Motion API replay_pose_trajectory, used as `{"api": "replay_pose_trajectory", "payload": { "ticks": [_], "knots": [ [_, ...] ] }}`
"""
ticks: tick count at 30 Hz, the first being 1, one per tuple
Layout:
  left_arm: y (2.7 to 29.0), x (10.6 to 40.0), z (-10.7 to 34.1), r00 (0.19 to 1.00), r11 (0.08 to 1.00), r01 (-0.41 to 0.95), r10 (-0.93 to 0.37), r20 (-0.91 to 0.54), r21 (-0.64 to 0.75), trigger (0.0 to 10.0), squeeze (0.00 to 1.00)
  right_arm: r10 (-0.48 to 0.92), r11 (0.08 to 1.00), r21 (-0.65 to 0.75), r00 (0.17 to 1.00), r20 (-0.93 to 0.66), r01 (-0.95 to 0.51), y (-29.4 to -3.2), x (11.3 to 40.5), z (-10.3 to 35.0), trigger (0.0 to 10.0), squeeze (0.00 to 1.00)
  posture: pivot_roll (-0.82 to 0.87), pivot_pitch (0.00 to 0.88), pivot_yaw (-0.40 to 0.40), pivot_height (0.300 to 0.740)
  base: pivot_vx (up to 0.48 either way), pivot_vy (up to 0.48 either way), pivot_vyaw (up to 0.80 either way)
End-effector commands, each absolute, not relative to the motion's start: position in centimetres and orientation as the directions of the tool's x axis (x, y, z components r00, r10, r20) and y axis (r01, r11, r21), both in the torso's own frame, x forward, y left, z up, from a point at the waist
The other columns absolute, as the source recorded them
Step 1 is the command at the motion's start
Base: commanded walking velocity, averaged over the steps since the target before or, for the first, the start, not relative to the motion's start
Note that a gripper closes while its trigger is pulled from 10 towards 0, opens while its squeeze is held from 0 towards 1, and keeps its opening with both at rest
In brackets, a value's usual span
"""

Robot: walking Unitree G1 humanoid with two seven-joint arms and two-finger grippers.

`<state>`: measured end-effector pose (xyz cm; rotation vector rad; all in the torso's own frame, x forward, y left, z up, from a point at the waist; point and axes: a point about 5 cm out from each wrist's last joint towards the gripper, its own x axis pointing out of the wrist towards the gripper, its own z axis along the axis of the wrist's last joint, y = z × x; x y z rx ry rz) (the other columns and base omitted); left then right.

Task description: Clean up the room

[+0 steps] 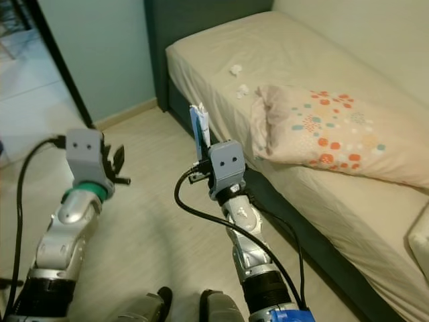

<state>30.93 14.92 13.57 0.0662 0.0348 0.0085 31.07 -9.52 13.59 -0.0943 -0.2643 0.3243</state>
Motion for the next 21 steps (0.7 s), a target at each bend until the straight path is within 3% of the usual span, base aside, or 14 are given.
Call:
{"api": "replay_pose_trajectory", "payload": {
  "ticks": [1, 21],
  "knots": [
    [15.1, 30.7, 13.0, 0.999, 0.997, -0.018, 0.022, -0.048, 0.080, 10.0, 0.00, 0.312, 0.949, -0.112, 0.926, 0.213, -0.294, -9.9, 31.0, 12.9, 10.0, 0.00, -0.01, 0.082, -0.017, 0.740, 0.000, 0.000, 0.63],
    [15.4, 31.1, 13.3, 0.999, 0.994, -0.036, 0.039, -0.021, 0.108, 10.0, 0.00, 0.224, 0.974, -0.023, 0.954, 0.201, -0.224, -11.2, 31.5, 12.8, 10.0, 0.00, -0.01, 0.085, -0.011, 0.740, 0.000, 0.000, 0.63]
  ]
}}
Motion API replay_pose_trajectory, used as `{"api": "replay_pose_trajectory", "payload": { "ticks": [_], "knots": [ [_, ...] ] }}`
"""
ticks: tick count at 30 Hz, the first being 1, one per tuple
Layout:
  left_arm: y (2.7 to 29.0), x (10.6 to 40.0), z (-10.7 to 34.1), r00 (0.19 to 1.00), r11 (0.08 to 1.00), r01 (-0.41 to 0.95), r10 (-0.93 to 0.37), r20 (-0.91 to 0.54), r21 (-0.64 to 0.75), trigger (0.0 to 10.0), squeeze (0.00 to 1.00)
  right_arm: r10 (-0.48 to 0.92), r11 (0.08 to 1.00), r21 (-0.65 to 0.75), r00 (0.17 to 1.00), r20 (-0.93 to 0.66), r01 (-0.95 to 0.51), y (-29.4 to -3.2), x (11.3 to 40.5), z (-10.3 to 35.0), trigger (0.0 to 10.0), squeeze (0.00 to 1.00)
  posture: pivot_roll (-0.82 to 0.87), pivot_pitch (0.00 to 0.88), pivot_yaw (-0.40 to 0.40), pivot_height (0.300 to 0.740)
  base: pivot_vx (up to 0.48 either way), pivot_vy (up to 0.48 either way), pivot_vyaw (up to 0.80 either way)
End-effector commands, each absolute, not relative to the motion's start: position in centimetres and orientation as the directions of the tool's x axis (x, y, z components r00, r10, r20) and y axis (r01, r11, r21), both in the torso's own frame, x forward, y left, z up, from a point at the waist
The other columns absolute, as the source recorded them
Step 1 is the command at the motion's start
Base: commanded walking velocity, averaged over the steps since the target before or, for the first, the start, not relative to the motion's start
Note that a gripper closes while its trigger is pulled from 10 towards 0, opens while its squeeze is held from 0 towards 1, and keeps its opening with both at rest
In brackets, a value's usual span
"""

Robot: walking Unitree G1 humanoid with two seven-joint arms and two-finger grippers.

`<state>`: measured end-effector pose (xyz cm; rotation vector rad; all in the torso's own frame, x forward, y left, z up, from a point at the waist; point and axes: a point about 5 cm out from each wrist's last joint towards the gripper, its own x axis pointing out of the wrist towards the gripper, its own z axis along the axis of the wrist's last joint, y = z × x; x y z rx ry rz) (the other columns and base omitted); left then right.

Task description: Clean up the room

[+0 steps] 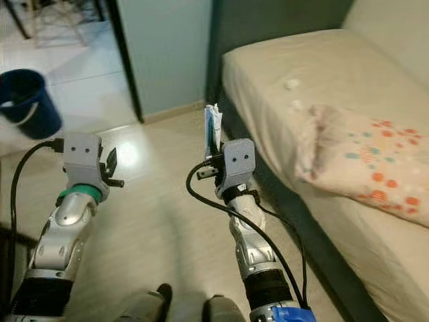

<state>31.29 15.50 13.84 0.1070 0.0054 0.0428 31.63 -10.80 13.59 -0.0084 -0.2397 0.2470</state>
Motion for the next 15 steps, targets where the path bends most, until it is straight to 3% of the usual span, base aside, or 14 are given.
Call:
{"api": "replay_pose_trajectory", "payload": {
  "ticks": [1, 10, 15],
  "knots": [
    [15.4, 31.1, 13.4, 0.999, 0.993, -0.037, 0.040, -0.020, 0.108, 10.0, 0.00, 0.224, 0.974, -0.023, 0.953, 0.202, -0.224, -11.2, 31.5, 12.8, 10.0, 0.00, -0.01, 0.085, -0.011, 0.740, 0.000, 0.000, 0.64],
    [15.4, 31.2, 13.5, 0.999, 0.992, -0.041, 0.042, -0.006, 0.118, 10.0, 0.00, 0.248, 0.968, -0.009, 0.946, 0.211, -0.251, -10.8, 31.4, 12.9, 10.0, 0.00, -0.01, 0.086, -0.010, 0.740, 0.000, 0.000, 0.64],
    [15.4, 31.2, 13.4, 0.999, 0.990, -0.043, 0.044, 0.000, 0.135, 10.0, 0.00, 0.265, 0.962, 0.018, 0.945, 0.194, -0.273, -10.0, 31.3, 12.7, 10.0, 0.00, -0.01, 0.087, -0.010, 0.740, 0.390, 0.000, 0.35]
  ]
}}
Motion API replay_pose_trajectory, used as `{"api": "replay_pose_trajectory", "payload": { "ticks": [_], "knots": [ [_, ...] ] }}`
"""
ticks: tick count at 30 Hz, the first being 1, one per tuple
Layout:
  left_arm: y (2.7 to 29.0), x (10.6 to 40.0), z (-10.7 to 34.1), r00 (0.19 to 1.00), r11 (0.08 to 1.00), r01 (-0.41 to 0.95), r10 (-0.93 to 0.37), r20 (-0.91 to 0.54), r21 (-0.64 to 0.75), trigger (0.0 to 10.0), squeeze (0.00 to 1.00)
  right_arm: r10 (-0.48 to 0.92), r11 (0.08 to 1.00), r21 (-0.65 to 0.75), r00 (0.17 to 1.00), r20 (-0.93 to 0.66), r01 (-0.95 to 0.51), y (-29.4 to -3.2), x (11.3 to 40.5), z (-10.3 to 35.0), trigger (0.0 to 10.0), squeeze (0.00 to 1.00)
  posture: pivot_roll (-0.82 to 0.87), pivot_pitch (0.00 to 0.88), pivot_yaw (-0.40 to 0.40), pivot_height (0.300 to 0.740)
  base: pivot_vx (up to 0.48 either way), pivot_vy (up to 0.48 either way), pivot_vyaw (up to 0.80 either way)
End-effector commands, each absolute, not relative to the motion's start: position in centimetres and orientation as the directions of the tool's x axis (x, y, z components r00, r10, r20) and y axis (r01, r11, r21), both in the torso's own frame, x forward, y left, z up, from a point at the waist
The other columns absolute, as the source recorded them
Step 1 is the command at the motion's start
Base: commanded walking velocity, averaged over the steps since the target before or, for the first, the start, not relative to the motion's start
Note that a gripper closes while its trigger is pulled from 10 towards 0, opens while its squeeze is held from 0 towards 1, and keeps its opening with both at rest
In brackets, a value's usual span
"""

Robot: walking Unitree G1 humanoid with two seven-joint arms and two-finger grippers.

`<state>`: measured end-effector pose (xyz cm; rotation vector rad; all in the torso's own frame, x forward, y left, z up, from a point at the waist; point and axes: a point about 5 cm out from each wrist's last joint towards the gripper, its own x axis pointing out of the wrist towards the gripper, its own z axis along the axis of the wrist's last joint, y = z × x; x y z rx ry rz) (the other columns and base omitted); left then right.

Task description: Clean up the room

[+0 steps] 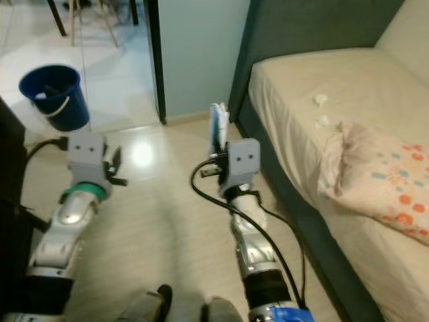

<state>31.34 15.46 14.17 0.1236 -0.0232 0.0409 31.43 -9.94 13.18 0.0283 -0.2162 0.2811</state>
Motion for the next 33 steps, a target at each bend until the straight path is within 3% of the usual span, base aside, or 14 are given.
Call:
{"api": "replay_pose_trajectory", "payload": {
  "ticks": [1, 6, 18, 33],
  "knots": [
    [15.4, 31.2, 13.4, 0.999, 0.990, -0.046, 0.046, 0.000, 0.134, 10.0, 0.00, 0.258, 0.964, 0.022, 0.949, 0.181, -0.266, -9.8, 31.3, 12.5, 10.0, 0.00, -0.01, 0.087, -0.011, 0.740, 0.480, 0.000, 0.00],
    [15.4, 31.2, 13.5, 0.999, 0.990, -0.046, 0.046, 0.003, 0.133, 10.0, 0.00, 0.263, 0.962, 0.026, 0.948, 0.182, -0.272, -9.8, 31.3, 12.4, 10.0, 0.00, -0.01, 0.087, -0.011, 0.740, 0.480, 0.000, 0.00],
    [15.4, 31.2, 13.5, 0.999, 0.990, -0.046, 0.045, 0.010, 0.137, 10.0, 0.00, 0.227, 0.973, 0.007, 0.957, 0.180, -0.232, -10.6, 31.6, 12.5, 10.0, 0.00, 0.00, 0.087, -0.013, 0.740, 0.480, 0.000, 0.68],
    [15.4, 31.2, 13.5, 0.999, 0.989, -0.046, 0.044, 0.012, 0.141, 10.0, 0.00, 0.186, 0.980, 0.040, 0.970, 0.158, -0.195, -11.0, 31.8, 12.2, 10.0, 0.00, 0.00, 0.087, -0.012, 0.740, 0.480, 0.000, 0.00]
  ]
}}
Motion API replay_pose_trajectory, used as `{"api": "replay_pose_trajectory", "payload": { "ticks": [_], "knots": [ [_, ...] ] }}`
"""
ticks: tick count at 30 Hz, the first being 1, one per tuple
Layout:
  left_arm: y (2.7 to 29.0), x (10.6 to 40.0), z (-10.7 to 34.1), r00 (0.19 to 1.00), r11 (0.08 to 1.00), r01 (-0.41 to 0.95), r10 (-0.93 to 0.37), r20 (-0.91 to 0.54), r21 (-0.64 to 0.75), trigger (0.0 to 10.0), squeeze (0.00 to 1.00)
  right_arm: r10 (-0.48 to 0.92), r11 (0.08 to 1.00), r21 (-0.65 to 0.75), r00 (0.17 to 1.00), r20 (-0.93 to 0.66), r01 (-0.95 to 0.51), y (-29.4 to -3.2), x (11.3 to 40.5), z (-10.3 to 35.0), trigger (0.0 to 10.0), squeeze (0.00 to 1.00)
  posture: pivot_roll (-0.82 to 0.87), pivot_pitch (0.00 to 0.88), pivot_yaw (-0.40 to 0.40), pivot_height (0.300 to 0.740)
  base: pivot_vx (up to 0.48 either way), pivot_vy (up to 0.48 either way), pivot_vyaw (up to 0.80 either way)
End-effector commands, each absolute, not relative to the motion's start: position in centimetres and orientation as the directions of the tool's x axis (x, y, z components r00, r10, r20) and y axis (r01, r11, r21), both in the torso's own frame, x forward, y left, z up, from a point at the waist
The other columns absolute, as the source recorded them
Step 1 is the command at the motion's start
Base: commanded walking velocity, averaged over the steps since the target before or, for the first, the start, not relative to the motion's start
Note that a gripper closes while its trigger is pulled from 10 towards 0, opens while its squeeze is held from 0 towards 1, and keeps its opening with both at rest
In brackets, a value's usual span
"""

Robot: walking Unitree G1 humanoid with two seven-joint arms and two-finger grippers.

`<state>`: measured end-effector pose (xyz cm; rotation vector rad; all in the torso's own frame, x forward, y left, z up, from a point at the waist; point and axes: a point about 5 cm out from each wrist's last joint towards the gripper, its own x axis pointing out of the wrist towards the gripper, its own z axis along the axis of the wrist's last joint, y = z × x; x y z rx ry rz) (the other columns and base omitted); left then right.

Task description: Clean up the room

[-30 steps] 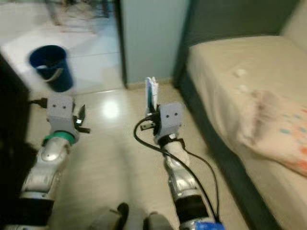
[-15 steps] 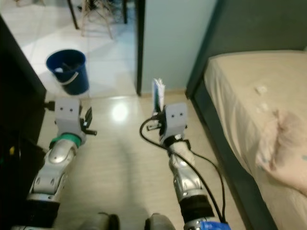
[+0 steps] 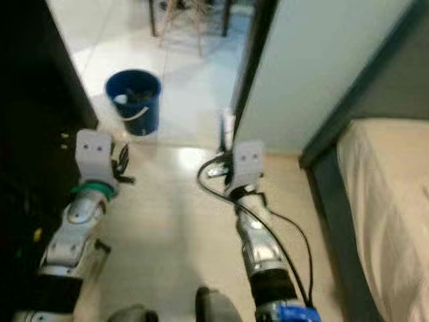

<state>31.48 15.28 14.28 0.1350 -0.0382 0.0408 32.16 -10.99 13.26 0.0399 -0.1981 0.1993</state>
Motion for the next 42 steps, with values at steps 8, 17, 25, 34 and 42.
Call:
{"api": "replay_pose_trajectory", "payload": {
  "ticks": [8, 17, 25, 34, 42],
  "knots": [
    [15.4, 31.3, 13.5, 0.999, 0.988, -0.044, 0.042, 0.014, 0.145, 10.0, 0.00, 0.188, 0.980, 0.037, 0.969, 0.158, -0.196, -11.0, 31.8, 12.2, 10.0, 0.00, 0.00, 0.087, -0.012, 0.740, 0.480, 0.000, 0.00],
    [15.4, 31.3, 13.5, 0.999, 0.988, -0.042, 0.040, 0.013, 0.149, 10.0, 0.00, 0.191, 0.979, 0.040, 0.969, 0.157, -0.199, -10.9, 31.8, 12.1, 10.0, 0.00, -0.01, 0.084, -0.011, 0.740, 0.480, 0.000, 0.00],
    [15.5, 31.3, 13.3, 0.999, 0.987, -0.040, 0.039, 0.010, 0.153, 10.0, 0.00, 0.199, 0.978, 0.037, 0.969, 0.149, -0.207, -10.8, 31.8, 11.9, 10.0, 0.00, -0.01, 0.081, -0.009, 0.740, 0.480, 0.000, 0.00],
    [15.5, 31.4, 13.3, 0.999, 0.987, -0.039, 0.038, 0.010, 0.155, 10.0, 0.00, 0.189, 0.979, 0.045, 0.972, 0.140, -0.197, -11.0, 31.8, 11.7, 10.0, 0.00, -0.01, 0.081, -0.009, 0.740, 0.480, 0.000, 0.00],
    [16.0, 30.8, 11.3, 0.998, 0.982, -0.033, 0.042, -0.046, 0.188, 10.0, 0.00, 0.205, 0.979, -0.016, 0.979, -0.020, -0.205, -11.4, 31.2, 8.4, 10.0, 0.00, -0.01, 0.080, -0.007, 0.740, 0.480, 0.000, 0.00]
  ]
}}
